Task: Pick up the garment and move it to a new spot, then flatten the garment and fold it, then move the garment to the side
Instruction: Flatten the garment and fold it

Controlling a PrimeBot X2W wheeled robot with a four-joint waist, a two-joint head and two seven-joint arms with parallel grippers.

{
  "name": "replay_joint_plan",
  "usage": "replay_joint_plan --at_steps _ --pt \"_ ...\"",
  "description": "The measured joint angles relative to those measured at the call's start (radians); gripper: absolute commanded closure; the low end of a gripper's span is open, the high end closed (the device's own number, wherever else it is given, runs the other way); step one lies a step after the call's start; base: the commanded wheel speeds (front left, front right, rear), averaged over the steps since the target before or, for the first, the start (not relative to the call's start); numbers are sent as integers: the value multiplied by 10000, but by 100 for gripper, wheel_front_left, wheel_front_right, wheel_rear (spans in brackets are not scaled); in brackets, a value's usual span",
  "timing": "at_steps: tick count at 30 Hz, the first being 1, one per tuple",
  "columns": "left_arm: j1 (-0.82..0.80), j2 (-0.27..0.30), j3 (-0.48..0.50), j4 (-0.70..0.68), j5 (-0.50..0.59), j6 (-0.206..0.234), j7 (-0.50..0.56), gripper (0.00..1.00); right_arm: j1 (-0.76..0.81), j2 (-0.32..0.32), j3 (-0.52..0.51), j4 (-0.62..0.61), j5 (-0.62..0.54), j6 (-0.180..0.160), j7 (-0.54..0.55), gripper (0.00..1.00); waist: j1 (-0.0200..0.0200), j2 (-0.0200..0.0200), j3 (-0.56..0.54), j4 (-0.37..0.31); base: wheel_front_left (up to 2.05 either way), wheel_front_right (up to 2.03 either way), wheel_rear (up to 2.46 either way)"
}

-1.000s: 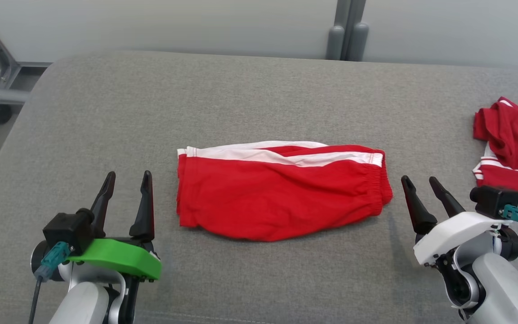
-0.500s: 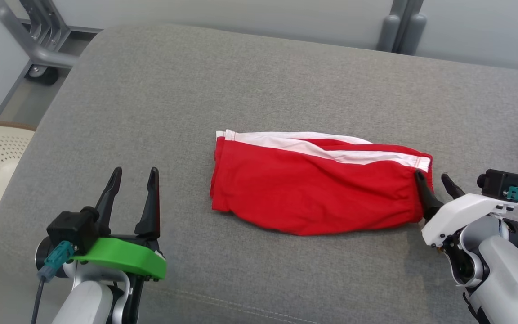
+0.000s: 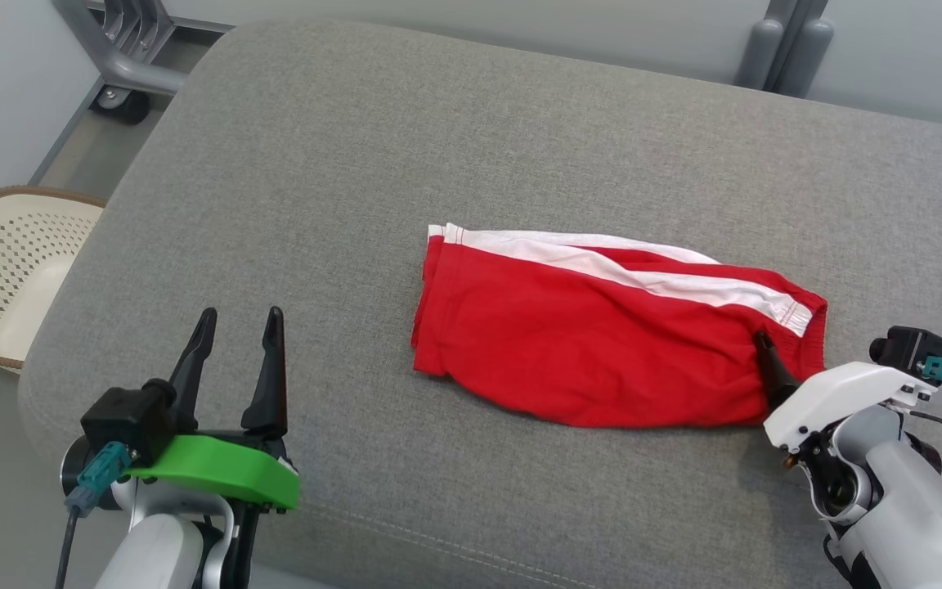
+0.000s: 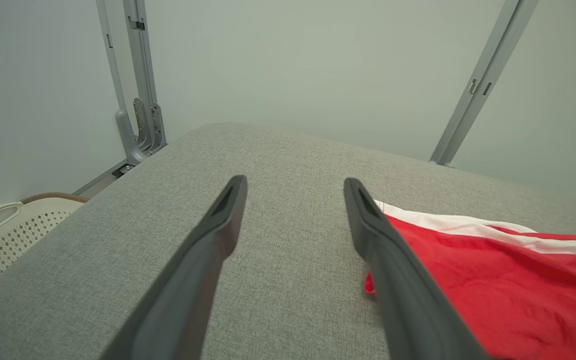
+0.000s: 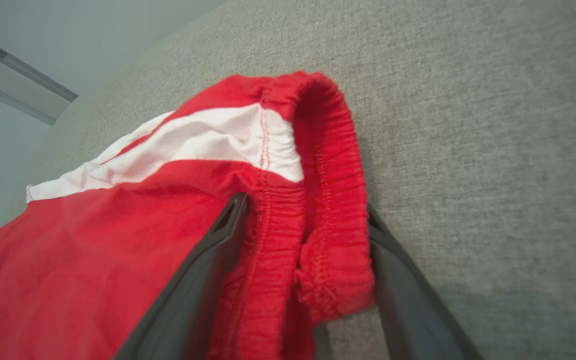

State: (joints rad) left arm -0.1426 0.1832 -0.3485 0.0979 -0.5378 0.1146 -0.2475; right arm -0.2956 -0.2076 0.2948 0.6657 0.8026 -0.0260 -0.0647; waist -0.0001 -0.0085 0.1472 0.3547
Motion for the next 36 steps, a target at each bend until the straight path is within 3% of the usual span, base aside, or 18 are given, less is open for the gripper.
replay_joint_plan --at_steps 6,7,8,9,21,36 --pt "0 4 -2 -42 0 0 0 0 -154 305 -50 276 399 437 42 0 0 0 -6 16 0 0 0" --pt "0 6 -4 -46 0 0 0 0 -211 370 -46 334 443 504 58 20 0 0 -6 18 0 0 0" --pt "0 8 -8 -50 0 0 0 0 -262 410 -44 385 454 529 96 69 0 0 -6 21 0 0 0" --pt "1 8 -10 -52 0 0 0 0 -297 441 -40 435 454 577 98 100 1 0 -5 23 0 0 0" --pt "145 6 82 -88 0 2 0 0 -512 462 -40 851 487 997 -213 100 1 0 -57 -108 0 0 0" --pt "463 13 201 -142 -2 4 0 0 -501 -725 40 656 151 1308 -545 100 1 0 -285 -997 0 0 0"
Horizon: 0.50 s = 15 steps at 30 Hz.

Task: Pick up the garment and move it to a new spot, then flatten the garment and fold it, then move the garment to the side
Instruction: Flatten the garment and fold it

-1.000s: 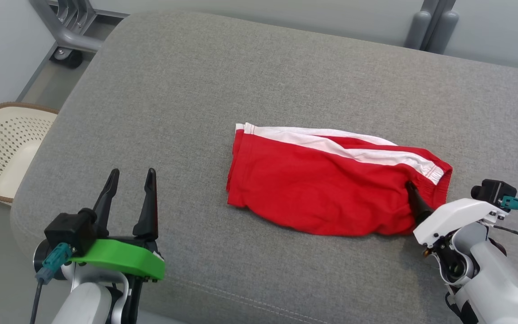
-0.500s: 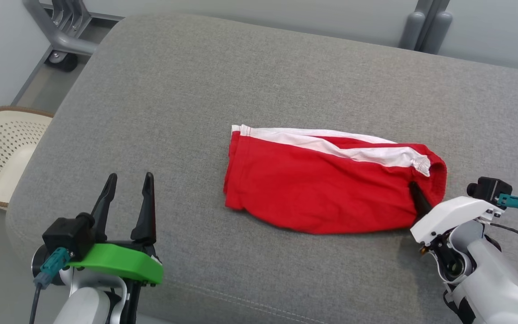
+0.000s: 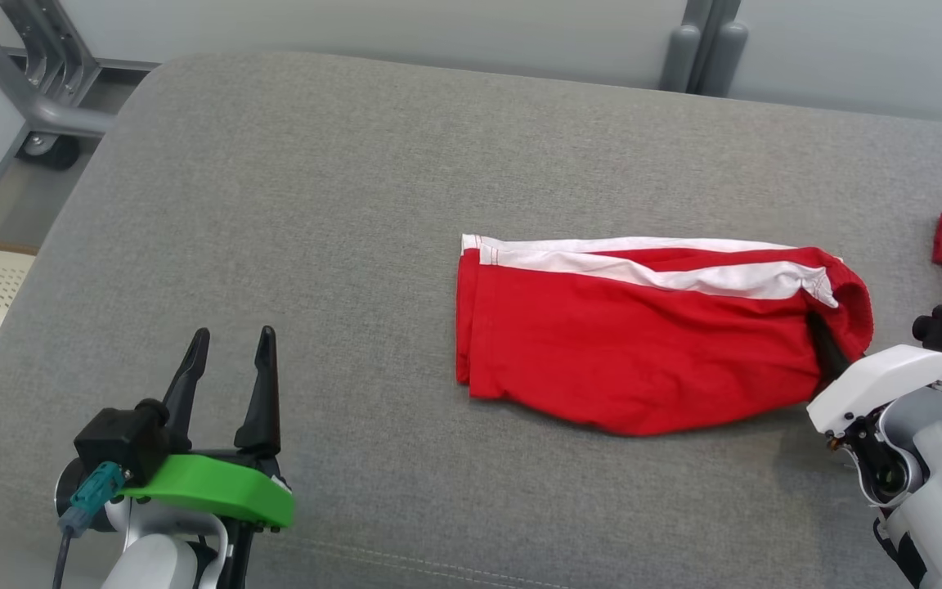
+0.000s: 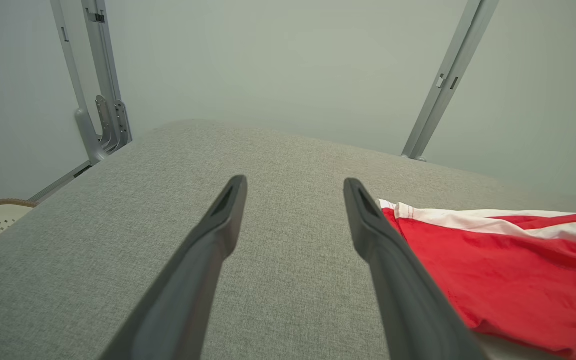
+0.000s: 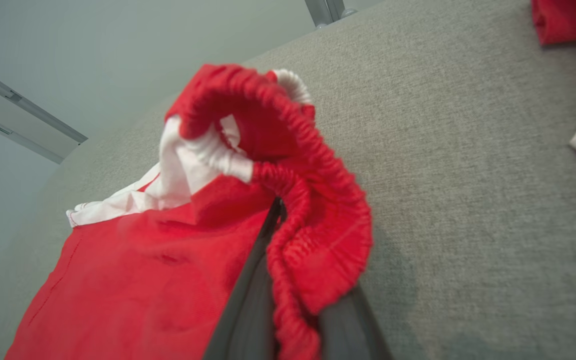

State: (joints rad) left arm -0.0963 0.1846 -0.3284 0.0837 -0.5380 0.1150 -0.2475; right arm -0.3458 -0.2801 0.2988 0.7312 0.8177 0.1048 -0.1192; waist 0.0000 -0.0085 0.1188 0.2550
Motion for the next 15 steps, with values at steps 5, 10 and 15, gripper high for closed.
replay_joint_plan --at_steps 5,10,15 --pt "1 -6 -46 -36 2 0 2 0 16 -82 25 -228 178 42 479 100 0 0 -21 -313 0 0 0" --pt "1 -42 -244 -31 2 -2 13 0 79 355 25 -671 1062 96 1181 100 0 0 -78 -389 0 0 0" --pt "1 -77 -316 19 2 -2 92 0 204 740 109 -1340 1799 180 1837 100 0 0 -164 -250 0 0 0"
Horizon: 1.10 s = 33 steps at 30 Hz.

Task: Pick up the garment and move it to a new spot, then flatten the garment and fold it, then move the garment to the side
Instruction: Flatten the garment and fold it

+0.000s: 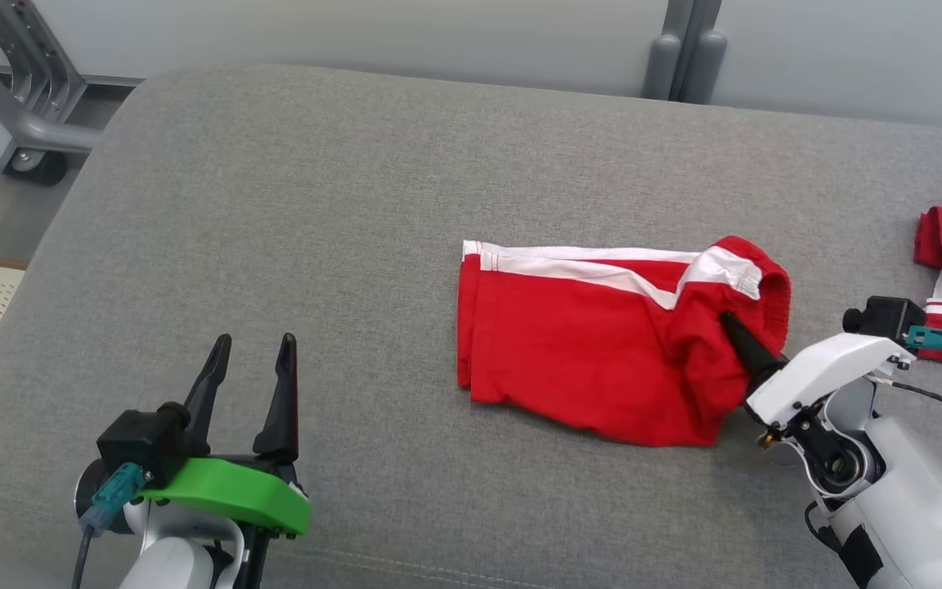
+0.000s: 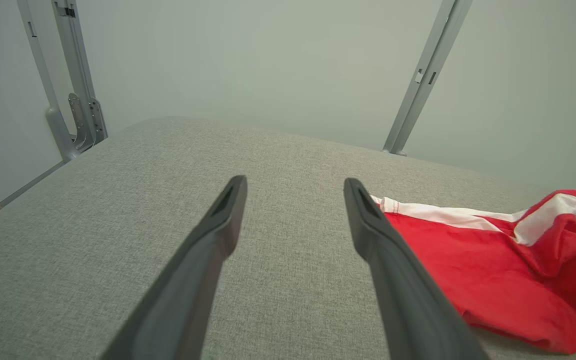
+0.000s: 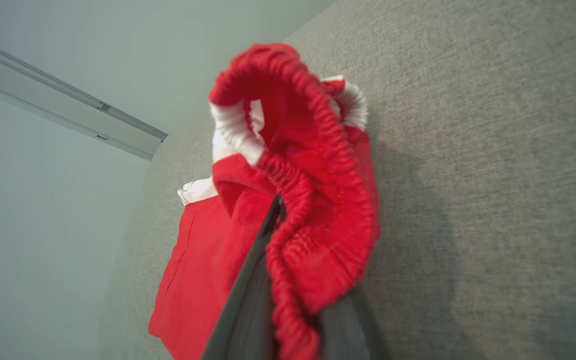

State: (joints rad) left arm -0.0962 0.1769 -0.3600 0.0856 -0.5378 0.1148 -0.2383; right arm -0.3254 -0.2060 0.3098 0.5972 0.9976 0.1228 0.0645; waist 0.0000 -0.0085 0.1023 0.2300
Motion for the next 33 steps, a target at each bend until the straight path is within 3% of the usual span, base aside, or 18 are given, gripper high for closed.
replay_joint_plan --at_steps 11,21,27,28,29,30,33 --pt "0 -38 -10 25 0 0 12 0 35 244 360 -1009 481 0 867 100 0 0 -67 484 0 0 0" --pt "0 -96 -46 15 -2 0 12 0 -213 593 527 -1214 675 -2 1317 100 0 0 83 1058 0 0 0" --pt "-1 -221 -50 21 -6 0 10 0 -512 713 500 -1068 667 -288 1360 100 0 0 274 1441 0 0 0" --pt "-1 -234 -50 23 -6 0 10 0 -553 727 500 -1026 663 -326 1360 73 0 0 297 1492 0 0 0" --pt "-1 -240 -46 27 -6 0 10 0 -577 736 500 -1001 654 -374 1360 28 0 0 316 1537 0 0 0" --pt "-1 -244 -17 33 -8 0 10 0 -595 756 523 -959 625 -382 1361 0 0 0 334 1575 0 0 0" --pt "-1 -244 10 42 -8 0 8 0 -616 823 577 -882 562 -458 1400 0 0 0 364 1635 0 0 0"
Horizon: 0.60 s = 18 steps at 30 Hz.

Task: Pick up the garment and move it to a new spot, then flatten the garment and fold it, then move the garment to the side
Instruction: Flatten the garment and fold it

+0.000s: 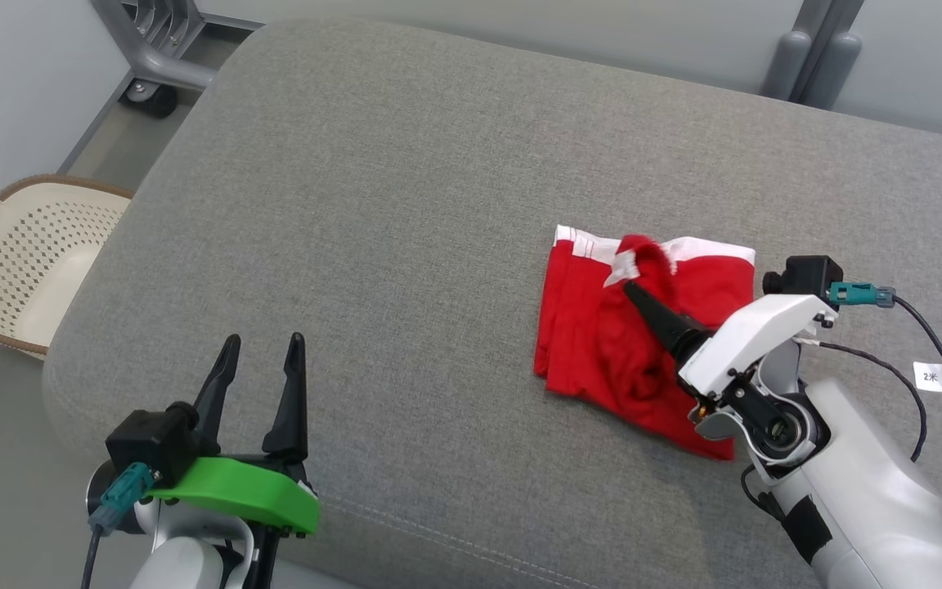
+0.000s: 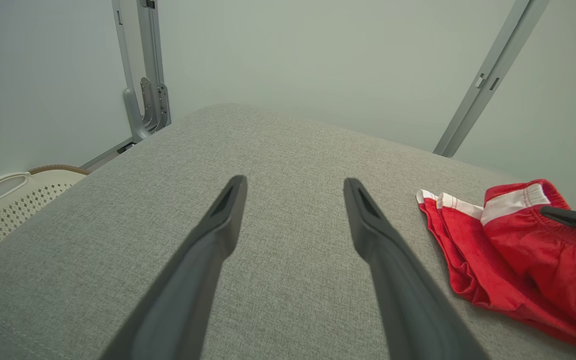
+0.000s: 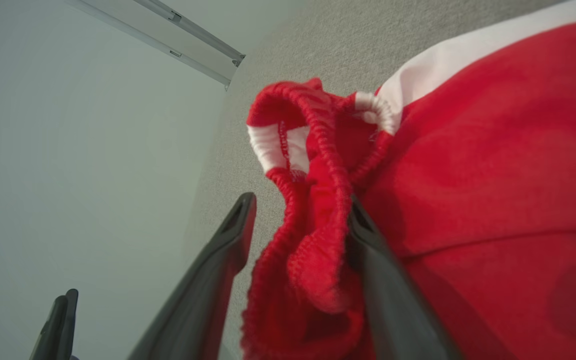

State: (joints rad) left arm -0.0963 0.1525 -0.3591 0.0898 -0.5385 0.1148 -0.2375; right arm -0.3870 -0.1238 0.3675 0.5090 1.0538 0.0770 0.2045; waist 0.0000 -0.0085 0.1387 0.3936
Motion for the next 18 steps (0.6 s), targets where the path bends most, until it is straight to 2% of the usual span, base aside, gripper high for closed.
replay_joint_plan --at_steps 9,18 --pt "0 6 111 17 0 0 -12 0 -188 359 282 -77 36 107 -2 0 0 0 -19 -63 0 0 0" --pt "0 12 178 15 2 0 -15 0 -316 320 265 -284 12 196 -309 0 0 0 -74 -379 0 0 0"
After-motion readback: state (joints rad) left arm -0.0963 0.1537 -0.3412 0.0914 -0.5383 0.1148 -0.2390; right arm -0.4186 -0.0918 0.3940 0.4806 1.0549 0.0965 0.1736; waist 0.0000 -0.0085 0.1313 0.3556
